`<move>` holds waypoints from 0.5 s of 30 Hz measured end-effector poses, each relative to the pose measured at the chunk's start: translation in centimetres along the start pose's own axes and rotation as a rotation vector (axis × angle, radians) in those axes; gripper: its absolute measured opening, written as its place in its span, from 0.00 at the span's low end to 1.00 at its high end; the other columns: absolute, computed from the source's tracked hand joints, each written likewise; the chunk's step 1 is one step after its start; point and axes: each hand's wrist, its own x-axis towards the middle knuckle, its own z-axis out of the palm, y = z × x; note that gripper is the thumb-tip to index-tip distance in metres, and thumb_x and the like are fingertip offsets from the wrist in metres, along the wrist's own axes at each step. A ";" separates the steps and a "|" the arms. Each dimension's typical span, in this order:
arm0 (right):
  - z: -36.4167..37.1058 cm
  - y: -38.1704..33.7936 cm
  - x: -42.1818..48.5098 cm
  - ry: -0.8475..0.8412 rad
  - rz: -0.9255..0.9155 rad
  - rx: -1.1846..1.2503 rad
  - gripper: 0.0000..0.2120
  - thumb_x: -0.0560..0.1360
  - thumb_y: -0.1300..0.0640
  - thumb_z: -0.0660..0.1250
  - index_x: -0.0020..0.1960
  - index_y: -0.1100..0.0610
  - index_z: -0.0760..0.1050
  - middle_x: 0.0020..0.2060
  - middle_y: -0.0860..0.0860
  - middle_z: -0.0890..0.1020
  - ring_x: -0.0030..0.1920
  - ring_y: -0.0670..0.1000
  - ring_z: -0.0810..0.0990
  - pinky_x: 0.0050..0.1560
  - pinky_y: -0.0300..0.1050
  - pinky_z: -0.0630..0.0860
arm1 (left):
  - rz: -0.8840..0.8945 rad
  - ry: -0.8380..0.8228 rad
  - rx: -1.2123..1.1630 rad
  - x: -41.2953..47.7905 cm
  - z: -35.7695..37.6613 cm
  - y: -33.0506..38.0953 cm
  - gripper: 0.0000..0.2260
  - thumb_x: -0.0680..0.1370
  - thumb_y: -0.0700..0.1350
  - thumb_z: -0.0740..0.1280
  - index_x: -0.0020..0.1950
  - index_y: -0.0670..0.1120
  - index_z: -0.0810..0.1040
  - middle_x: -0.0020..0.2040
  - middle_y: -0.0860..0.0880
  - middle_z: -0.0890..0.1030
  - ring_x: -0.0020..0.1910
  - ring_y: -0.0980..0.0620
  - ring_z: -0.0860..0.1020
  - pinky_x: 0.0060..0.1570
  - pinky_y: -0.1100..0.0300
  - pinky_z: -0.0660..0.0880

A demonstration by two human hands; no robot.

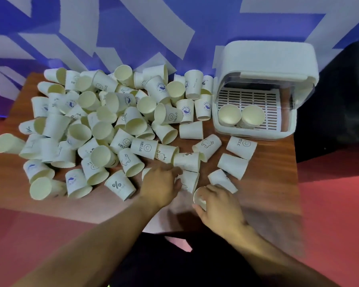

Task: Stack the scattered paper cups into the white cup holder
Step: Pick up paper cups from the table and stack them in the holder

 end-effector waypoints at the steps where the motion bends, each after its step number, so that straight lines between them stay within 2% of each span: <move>1: 0.4 -0.3 -0.3 -0.026 -0.007 -0.039 0.14 0.63 0.48 0.76 0.44 0.52 0.77 0.38 0.48 0.81 0.39 0.55 0.80 0.37 0.46 0.77 | -0.010 0.015 0.003 -0.6 0.1 -0.2 0.09 0.72 0.50 0.68 0.51 0.52 0.82 0.43 0.52 0.81 0.42 0.45 0.80 0.37 0.56 0.74; 5: 1.2 -1.1 -0.7 -0.073 -0.026 -0.171 0.19 0.55 0.50 0.80 0.39 0.54 0.75 0.32 0.50 0.80 0.35 0.54 0.80 0.34 0.46 0.78 | -0.075 0.042 -0.010 -2.5 0.3 -1.1 0.09 0.73 0.50 0.68 0.52 0.53 0.81 0.46 0.52 0.81 0.45 0.45 0.80 0.38 0.57 0.72; 9: 1.7 -1.4 -0.4 -0.065 -0.033 -0.251 0.20 0.47 0.61 0.79 0.34 0.54 0.73 0.24 0.50 0.76 0.26 0.53 0.77 0.26 0.40 0.71 | -0.158 0.029 -0.055 -3.8 0.3 -2.8 0.14 0.73 0.55 0.60 0.52 0.53 0.80 0.46 0.53 0.80 0.48 0.46 0.79 0.39 0.55 0.75; 12: 1.9 -1.7 -0.2 -0.040 0.001 -0.249 0.20 0.43 0.68 0.75 0.31 0.56 0.72 0.21 0.50 0.73 0.21 0.53 0.73 0.20 0.38 0.64 | -0.180 0.074 -0.062 -4.2 -0.6 -4.1 0.12 0.74 0.53 0.64 0.53 0.52 0.82 0.46 0.52 0.81 0.47 0.46 0.79 0.38 0.57 0.72; 15: 1.6 -2.1 -0.2 -0.007 0.029 -0.246 0.20 0.44 0.67 0.76 0.31 0.56 0.72 0.21 0.50 0.73 0.20 0.54 0.73 0.18 0.40 0.64 | -0.218 0.114 -0.059 -3.6 -1.7 -5.3 0.10 0.75 0.51 0.66 0.53 0.52 0.81 0.47 0.52 0.81 0.45 0.46 0.79 0.39 0.56 0.74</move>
